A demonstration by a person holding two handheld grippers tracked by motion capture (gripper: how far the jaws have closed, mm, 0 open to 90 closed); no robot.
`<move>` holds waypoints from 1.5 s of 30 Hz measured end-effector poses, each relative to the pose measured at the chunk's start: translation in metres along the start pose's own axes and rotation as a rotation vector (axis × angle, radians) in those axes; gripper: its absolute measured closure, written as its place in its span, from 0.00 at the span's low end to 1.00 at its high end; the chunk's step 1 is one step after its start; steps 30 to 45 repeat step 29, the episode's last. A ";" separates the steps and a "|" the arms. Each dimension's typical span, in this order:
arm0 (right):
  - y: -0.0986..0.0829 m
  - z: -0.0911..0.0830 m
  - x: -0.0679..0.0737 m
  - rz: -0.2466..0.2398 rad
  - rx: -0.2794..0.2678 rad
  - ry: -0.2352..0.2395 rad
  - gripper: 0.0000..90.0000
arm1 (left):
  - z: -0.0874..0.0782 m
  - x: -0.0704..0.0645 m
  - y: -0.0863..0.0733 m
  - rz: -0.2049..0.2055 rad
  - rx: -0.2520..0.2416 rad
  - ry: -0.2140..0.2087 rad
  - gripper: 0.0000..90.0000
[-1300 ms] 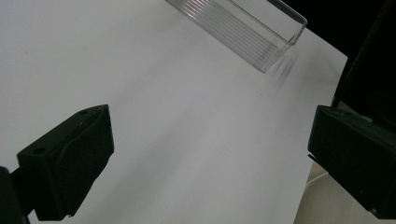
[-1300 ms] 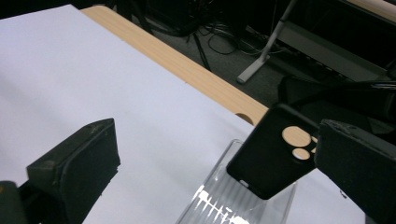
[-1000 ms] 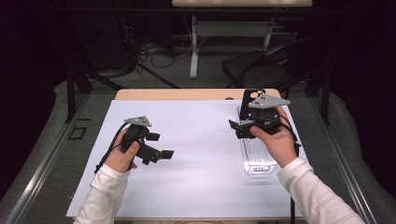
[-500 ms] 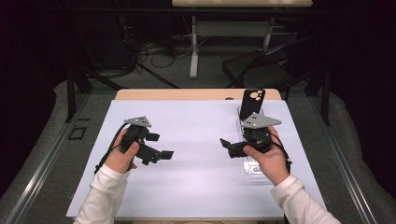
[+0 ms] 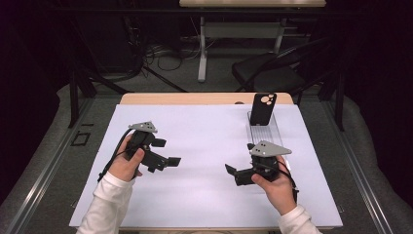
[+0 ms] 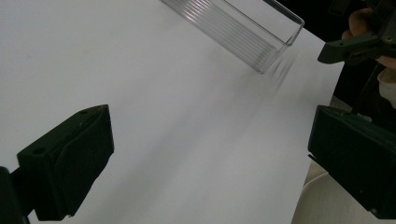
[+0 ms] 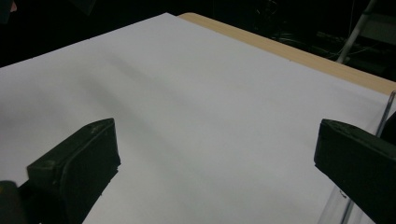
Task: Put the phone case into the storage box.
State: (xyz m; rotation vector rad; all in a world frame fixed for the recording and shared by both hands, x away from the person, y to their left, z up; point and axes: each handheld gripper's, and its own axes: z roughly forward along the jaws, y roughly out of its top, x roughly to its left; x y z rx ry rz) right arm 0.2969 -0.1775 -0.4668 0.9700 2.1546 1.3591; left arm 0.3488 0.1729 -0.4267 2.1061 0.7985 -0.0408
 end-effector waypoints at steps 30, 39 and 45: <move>-0.028 0.000 0.005 0.043 -0.036 0.029 0.00 | 0.000 0.002 -0.001 -0.009 -0.002 0.008 0.01; -0.028 0.000 0.005 0.043 -0.036 0.029 0.00 | 0.000 0.002 -0.001 -0.009 -0.002 0.008 0.01; -0.028 0.000 0.005 0.043 -0.036 0.029 0.00 | 0.000 0.002 -0.001 -0.009 -0.002 0.008 0.01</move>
